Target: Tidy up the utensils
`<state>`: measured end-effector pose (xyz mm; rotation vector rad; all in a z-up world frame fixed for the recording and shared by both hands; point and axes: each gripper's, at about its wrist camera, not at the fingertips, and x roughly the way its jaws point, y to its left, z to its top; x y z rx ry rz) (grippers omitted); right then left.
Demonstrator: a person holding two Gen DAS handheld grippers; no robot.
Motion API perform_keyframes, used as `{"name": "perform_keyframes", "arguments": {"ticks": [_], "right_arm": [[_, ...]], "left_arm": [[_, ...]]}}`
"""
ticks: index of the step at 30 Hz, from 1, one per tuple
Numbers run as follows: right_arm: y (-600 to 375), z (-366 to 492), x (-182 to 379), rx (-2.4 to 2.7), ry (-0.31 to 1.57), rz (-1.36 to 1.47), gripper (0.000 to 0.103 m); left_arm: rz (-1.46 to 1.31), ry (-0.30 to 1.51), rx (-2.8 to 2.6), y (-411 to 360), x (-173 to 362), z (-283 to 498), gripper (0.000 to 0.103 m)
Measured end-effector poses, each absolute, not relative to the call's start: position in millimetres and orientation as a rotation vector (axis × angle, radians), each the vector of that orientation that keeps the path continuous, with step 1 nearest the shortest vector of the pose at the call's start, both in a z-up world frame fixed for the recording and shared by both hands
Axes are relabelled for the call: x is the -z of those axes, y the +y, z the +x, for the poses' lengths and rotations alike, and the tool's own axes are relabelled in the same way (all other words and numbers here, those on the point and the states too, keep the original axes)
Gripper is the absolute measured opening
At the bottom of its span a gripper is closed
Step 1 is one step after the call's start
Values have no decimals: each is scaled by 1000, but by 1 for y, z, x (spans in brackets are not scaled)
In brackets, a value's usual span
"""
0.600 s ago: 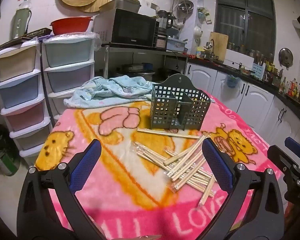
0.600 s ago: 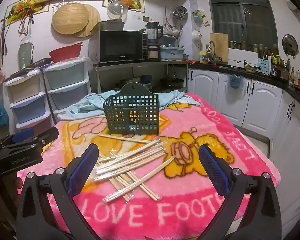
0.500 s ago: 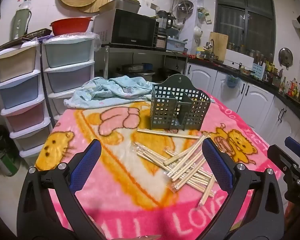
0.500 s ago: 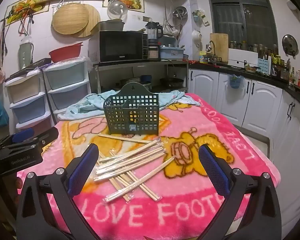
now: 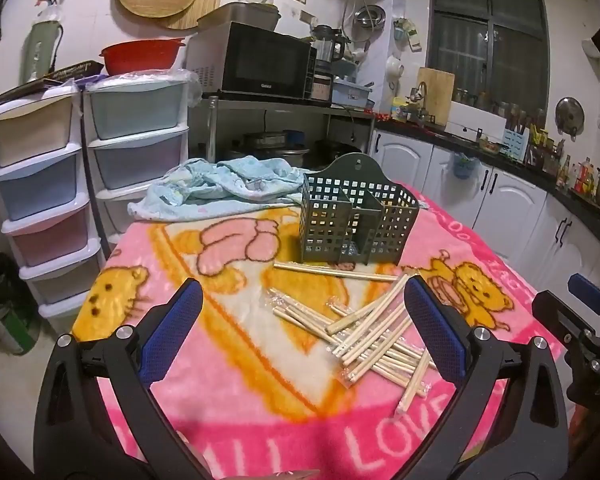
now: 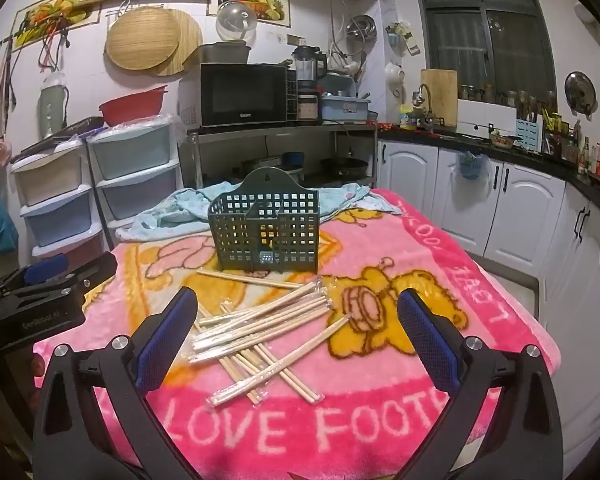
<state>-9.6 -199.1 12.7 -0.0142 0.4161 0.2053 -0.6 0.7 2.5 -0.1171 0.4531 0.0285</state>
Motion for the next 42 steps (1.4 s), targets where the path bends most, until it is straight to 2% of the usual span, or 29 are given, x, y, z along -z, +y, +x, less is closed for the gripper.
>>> {"name": "perform_keyframes", "arguments": {"ticks": [42], "right_arm": [[-201,-9,-9,-206,412,-16,97]], "left_arm": [[-117,445,-27,-1,-2,-3,93]]}}
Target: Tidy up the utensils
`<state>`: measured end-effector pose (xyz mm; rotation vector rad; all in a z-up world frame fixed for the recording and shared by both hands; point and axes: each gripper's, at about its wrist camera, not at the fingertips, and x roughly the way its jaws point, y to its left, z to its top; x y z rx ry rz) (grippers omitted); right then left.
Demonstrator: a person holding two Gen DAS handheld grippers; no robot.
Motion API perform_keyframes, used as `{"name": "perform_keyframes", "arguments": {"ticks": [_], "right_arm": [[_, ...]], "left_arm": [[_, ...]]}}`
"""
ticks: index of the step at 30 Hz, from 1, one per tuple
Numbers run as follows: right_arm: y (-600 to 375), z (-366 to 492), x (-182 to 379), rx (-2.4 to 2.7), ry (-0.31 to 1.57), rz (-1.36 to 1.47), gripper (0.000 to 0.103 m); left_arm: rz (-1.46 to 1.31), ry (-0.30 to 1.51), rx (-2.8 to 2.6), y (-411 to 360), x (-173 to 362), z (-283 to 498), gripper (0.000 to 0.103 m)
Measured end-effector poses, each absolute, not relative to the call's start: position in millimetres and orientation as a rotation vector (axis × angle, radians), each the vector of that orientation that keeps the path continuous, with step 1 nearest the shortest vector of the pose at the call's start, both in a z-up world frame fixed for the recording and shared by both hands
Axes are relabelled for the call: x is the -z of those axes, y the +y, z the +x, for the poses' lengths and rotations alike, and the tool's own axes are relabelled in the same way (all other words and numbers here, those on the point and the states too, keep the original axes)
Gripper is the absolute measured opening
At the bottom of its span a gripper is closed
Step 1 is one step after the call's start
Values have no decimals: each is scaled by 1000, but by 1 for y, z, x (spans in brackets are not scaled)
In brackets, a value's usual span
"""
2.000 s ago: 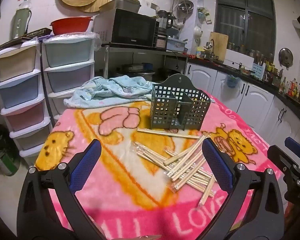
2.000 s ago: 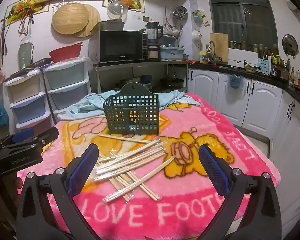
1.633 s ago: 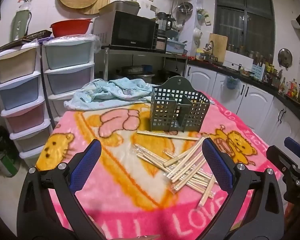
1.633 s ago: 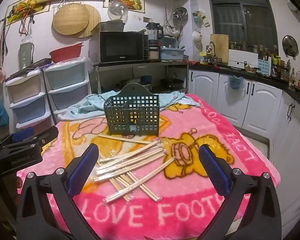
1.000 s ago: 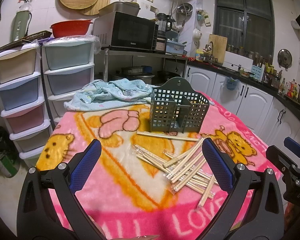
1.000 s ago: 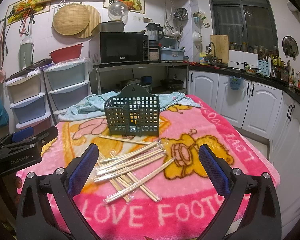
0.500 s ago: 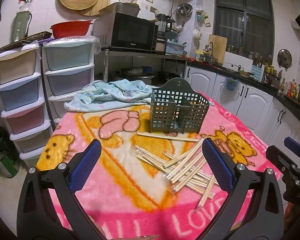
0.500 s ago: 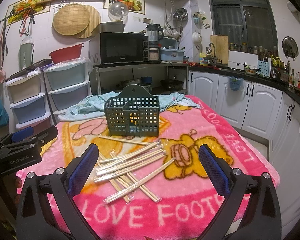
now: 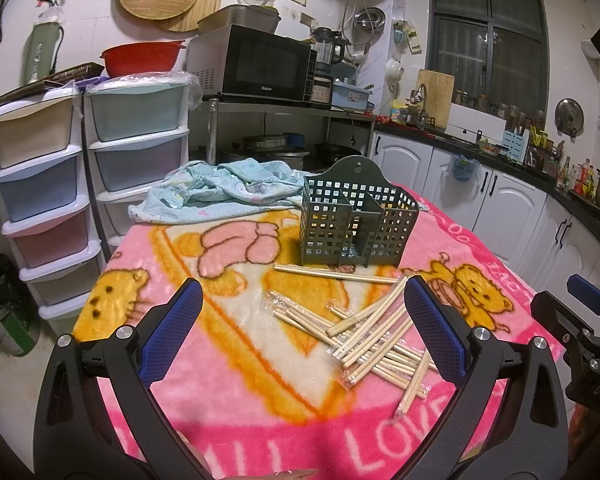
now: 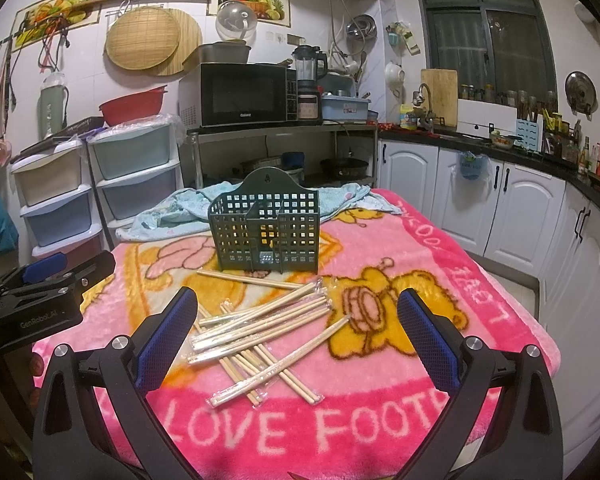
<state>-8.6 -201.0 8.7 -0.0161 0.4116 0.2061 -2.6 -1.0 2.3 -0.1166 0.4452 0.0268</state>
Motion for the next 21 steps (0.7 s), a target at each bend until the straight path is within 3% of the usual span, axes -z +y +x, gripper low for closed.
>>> {"name": "perform_keyframes", "arguments": {"ticks": [21], "right_arm": [[-189,0,-12,-334,446,-57,97]], "left_arm": [[-200,484,-19,27,-3,6,93]]}}
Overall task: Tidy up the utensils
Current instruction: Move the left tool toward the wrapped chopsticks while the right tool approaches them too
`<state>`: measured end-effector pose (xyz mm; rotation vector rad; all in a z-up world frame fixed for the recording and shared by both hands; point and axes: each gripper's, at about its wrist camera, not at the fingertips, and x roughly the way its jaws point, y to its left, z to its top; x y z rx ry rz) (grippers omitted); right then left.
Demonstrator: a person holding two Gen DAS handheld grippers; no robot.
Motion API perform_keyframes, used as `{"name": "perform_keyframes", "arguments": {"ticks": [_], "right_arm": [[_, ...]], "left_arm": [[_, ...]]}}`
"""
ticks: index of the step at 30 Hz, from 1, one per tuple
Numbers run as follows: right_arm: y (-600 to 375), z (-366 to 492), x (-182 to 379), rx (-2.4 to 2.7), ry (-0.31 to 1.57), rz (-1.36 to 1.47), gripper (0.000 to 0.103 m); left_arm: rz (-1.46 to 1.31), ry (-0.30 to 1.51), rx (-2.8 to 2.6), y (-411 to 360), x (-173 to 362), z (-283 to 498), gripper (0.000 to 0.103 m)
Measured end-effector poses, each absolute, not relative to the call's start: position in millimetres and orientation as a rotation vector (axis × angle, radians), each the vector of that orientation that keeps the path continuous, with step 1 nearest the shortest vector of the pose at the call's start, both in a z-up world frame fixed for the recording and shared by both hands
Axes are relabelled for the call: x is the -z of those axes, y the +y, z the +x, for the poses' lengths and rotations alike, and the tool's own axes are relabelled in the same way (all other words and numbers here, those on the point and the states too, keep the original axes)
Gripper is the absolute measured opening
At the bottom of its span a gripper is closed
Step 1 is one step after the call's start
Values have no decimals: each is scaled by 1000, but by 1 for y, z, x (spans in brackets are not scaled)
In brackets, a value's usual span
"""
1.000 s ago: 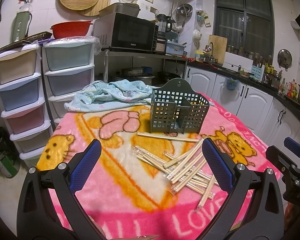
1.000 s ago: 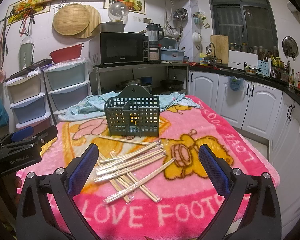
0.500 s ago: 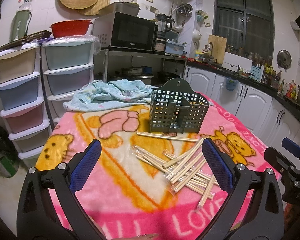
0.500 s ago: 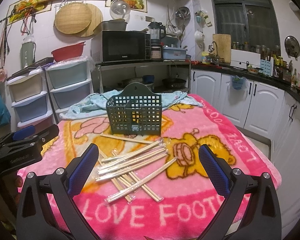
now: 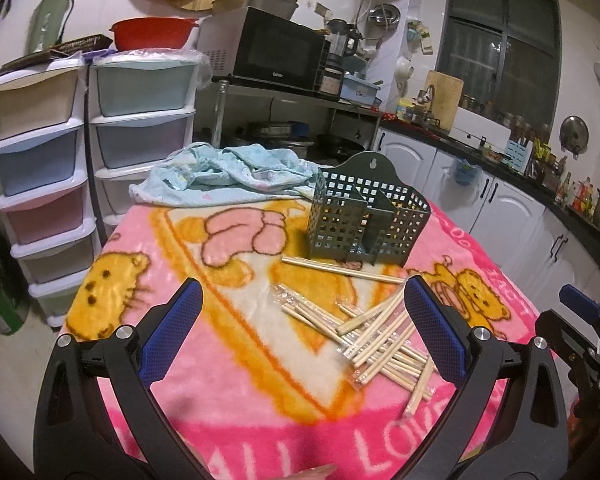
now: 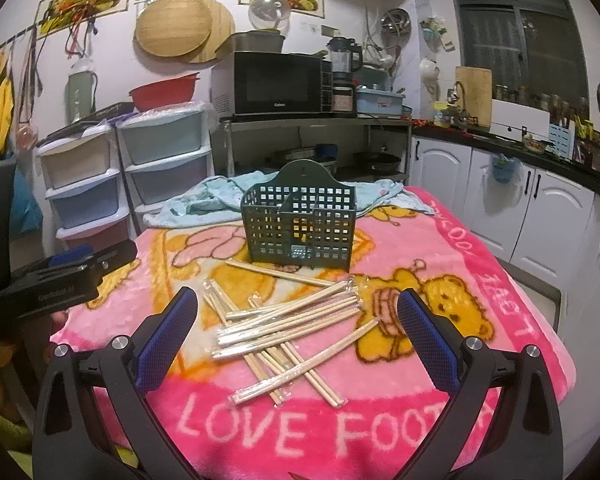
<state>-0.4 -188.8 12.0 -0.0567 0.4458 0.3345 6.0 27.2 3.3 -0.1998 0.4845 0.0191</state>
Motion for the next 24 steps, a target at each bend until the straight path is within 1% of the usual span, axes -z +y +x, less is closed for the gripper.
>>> {"name": "perform_keyframes", "arguments": {"ticks": [11,14,24], "right_arm": [[-195,21,-22,-345,464,-79,97],[-204,33,-27,-323,471,-79,97],[-250,92,-28,-230,581,-4,97]], "left_arm": [[-255,538,-36,47,0,30,93],[-254,559,-24,44,-1,39,93],[-229,577,62,22,-6,78,93]]}}
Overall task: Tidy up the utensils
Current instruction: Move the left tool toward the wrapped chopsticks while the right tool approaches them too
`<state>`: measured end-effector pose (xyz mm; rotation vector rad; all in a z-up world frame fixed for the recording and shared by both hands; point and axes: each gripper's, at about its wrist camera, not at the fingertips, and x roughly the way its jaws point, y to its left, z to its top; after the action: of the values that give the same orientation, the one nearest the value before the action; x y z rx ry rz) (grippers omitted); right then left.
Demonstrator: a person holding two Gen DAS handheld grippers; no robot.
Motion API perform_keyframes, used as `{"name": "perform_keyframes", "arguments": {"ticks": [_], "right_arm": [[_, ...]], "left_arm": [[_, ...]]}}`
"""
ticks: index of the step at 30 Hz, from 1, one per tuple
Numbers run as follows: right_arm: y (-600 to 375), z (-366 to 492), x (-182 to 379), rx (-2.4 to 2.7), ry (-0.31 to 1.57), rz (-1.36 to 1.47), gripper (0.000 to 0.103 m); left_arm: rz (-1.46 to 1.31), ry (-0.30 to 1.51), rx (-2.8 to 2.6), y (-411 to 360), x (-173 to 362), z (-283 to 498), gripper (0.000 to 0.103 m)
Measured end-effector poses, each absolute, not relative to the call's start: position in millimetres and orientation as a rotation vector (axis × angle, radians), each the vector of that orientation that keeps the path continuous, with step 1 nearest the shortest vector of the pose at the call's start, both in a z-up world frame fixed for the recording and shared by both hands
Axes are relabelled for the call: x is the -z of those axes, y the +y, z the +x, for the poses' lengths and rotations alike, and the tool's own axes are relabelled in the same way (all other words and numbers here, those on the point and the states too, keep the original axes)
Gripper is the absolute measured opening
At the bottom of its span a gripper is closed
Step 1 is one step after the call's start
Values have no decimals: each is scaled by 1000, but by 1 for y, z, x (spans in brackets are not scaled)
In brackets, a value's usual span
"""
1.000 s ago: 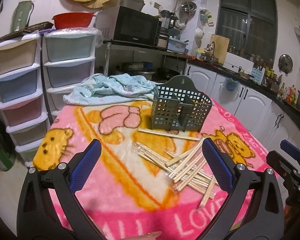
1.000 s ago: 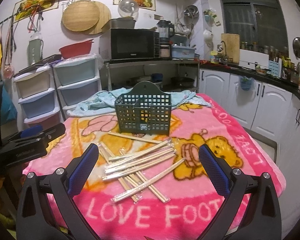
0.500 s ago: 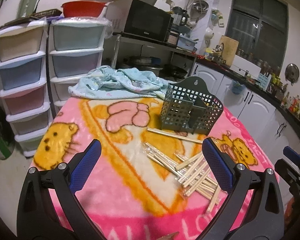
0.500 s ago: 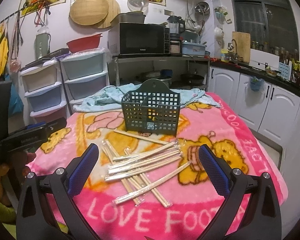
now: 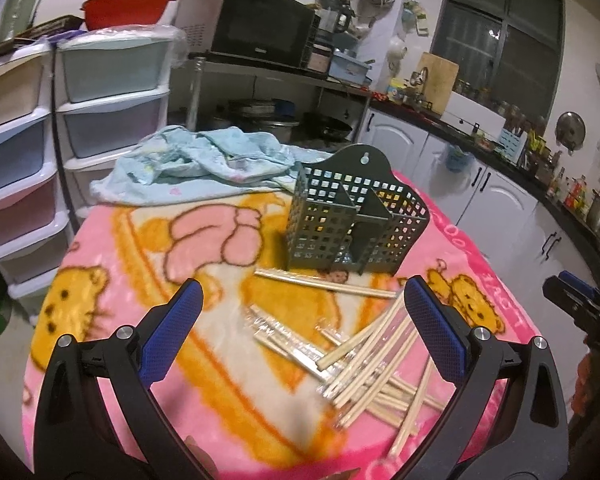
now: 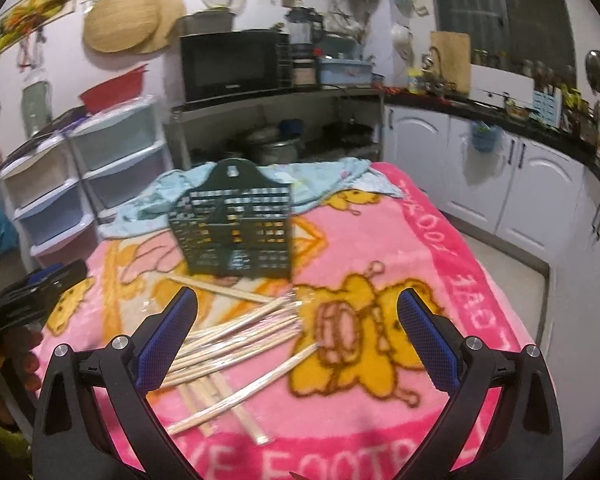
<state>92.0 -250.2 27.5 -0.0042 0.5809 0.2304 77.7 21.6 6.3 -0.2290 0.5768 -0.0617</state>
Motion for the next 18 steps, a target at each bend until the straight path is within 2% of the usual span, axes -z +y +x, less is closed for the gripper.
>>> {"name": "perform_keyframes", "arguments": {"ticks": [12,16,18], "right_arm": [[-271,141,-6,-201,675,17,97],[-267,150,12,-205,727,10,97],[-265,150,21,-208,743,2,93]], "left_arm": [[-247,680,111,13,17,114,91],[-254,738,116,13,34,119,80],[-267,770,120,15,44,120,74]]}}
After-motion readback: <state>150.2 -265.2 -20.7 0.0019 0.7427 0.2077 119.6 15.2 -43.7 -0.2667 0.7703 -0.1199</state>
